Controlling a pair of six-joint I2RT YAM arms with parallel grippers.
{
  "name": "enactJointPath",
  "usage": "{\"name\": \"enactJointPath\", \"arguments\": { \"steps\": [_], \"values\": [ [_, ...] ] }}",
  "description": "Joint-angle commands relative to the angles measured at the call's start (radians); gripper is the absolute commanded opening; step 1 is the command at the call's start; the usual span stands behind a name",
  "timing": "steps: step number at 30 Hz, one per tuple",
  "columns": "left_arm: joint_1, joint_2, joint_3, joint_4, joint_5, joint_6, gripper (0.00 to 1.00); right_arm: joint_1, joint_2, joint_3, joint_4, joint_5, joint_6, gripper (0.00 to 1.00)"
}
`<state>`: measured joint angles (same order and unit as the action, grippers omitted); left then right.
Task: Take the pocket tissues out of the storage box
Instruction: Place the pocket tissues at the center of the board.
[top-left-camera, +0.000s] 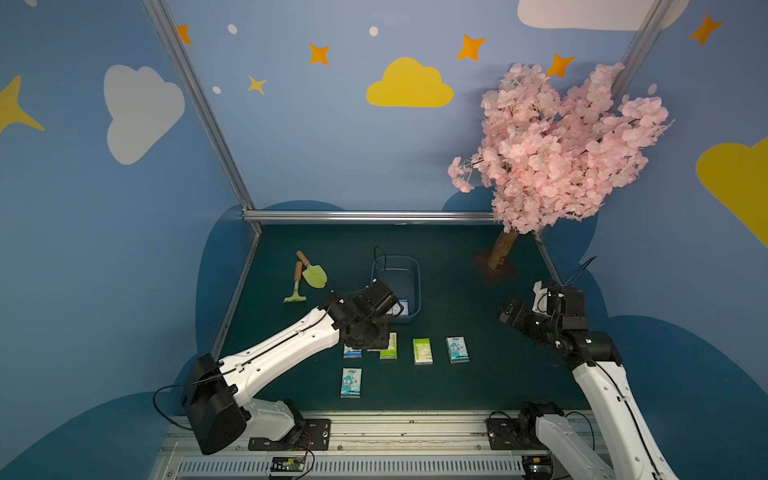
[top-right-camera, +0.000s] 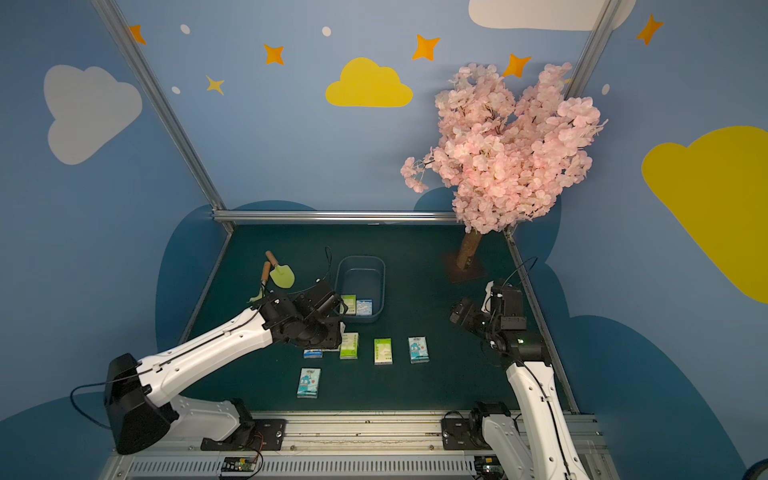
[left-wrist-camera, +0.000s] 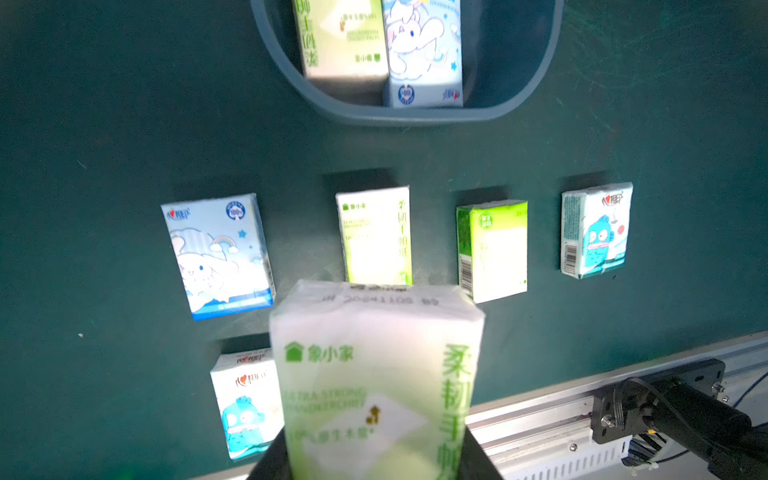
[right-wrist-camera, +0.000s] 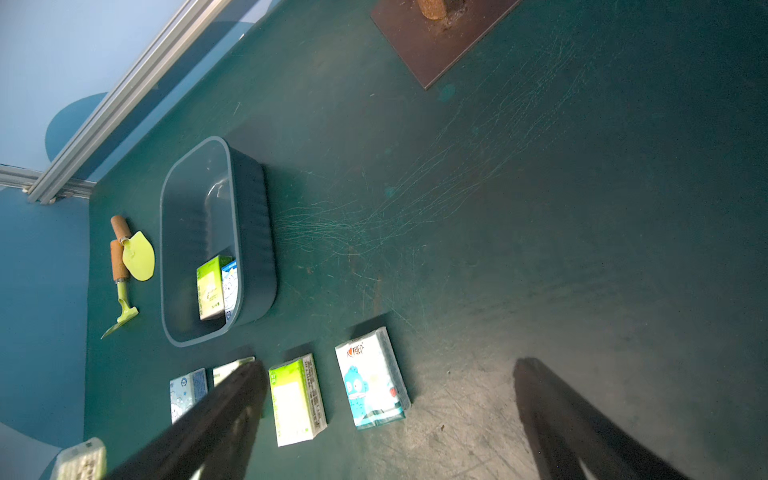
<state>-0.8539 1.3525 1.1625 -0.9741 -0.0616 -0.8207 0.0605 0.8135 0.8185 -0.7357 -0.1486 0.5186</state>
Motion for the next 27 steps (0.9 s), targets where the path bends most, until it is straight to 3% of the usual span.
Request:
{"name": "enactJointPath", "arguments": {
  "steps": [1,12,27],
  "values": [
    [-0.033,-0.013,-0.021,0.008,0.014,-0.069,0.48,-0.001,-0.002,-0.002,0.019,-0.022,-0.005,0.98],
    [-0.134,0.005,-0.116,0.017,0.062,-0.158,0.49,-0.002,0.009,-0.006,0.024,-0.048,-0.029,0.98],
    [-0.159,0.044,-0.228,0.128,0.078,-0.259,0.49,-0.001,-0.008,-0.011,0.013,-0.078,-0.052,0.98]
  ]
}}
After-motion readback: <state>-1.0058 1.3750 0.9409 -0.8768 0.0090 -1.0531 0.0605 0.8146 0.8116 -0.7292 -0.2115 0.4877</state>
